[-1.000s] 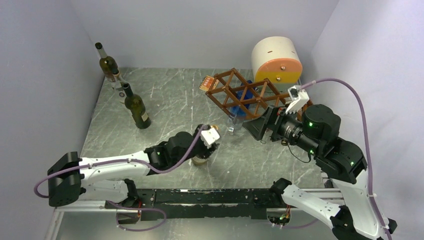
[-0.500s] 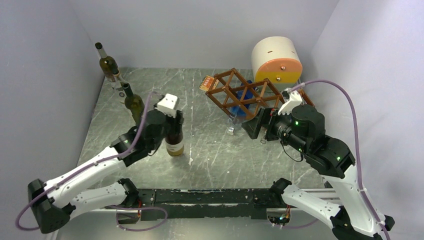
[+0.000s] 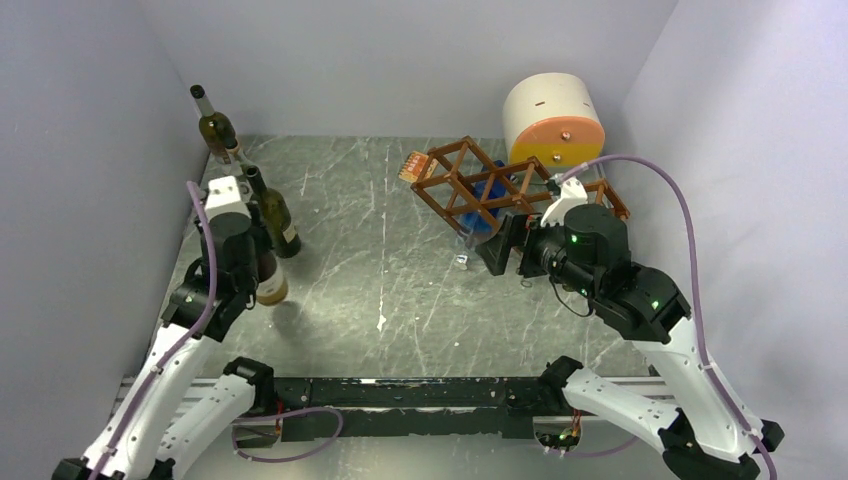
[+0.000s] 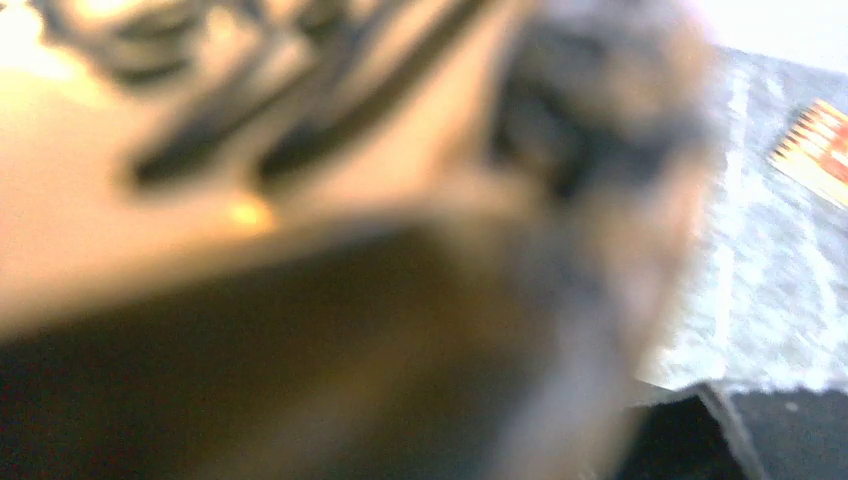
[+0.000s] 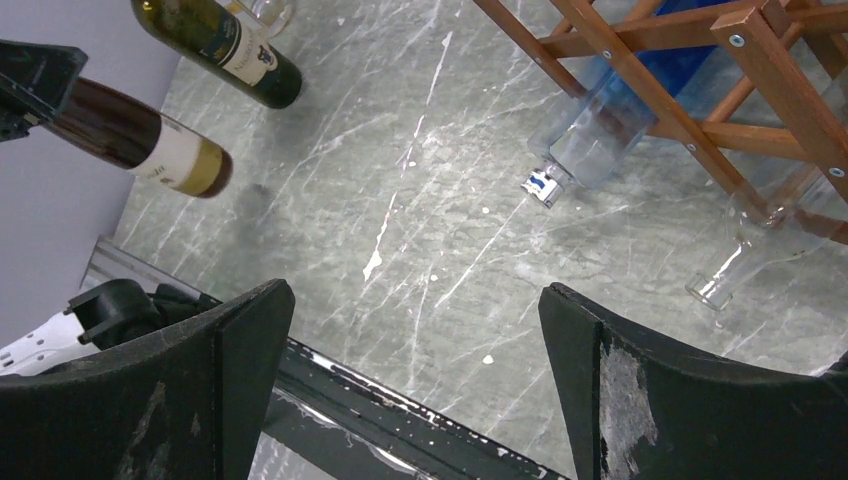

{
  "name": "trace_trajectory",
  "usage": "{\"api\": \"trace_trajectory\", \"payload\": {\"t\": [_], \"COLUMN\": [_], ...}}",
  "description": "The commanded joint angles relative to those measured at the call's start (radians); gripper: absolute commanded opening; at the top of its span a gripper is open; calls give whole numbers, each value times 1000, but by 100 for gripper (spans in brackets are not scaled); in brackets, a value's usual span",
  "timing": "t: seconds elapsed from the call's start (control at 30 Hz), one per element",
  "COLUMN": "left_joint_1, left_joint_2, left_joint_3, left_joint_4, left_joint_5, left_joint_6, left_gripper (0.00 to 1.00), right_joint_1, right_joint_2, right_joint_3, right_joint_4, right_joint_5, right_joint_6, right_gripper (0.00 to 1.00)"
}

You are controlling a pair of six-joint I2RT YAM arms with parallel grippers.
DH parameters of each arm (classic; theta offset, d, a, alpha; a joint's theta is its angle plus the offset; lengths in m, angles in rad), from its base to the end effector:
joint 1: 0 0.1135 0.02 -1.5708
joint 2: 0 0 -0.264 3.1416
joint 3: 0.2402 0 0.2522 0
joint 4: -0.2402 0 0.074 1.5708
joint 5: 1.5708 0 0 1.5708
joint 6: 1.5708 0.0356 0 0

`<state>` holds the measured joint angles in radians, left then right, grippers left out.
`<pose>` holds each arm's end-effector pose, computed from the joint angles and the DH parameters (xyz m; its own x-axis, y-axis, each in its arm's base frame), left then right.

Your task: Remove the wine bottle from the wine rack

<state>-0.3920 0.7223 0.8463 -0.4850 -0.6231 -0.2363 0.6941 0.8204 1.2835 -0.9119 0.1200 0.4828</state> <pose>0.1501 -0.0396 0.3415 -0.2719 -0.0933 -0.9578 -0.2653 0.9640 -0.0186 0.1033 0.0804 0.4223 -0.5517 0.1405 -0.8221 -0.3342 0.8658 0.3723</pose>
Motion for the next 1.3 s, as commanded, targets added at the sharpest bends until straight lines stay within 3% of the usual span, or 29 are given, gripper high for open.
{"api": "trace_trajectory", "payload": {"t": [0.0,0.13,0.23,0.57,0.97,1.27], "left_joint_1": [136,270,362,574,603,657], "left_joint_2": [-52,-21,30,119,128,144], "left_joint_3": [-8,-59,-69,-167,-252,-260], "left_joint_4": [267,420,516,760,947,968], "left_joint_5": [-166,-162,-34,181,220,309], "left_joint_6": [-16,-30,-23,58,208,199], "left_gripper": [7,7,7,7,7,7], "right_joint_1": [2,1,1,0,1,2], "right_joint_2": [-9,-27,-32,-82,-49,-60], "right_joint_3": [-13,-56,-72,-128,-122,-130], "right_joint_4": [37,60,62,57,64,60], "right_joint_5": [-8,-24,-37,-30,-40,-45], "right_joint_6": [-20,-8,-2,11,-2,4], "right_gripper": [99,99,99,99,99,99]}}
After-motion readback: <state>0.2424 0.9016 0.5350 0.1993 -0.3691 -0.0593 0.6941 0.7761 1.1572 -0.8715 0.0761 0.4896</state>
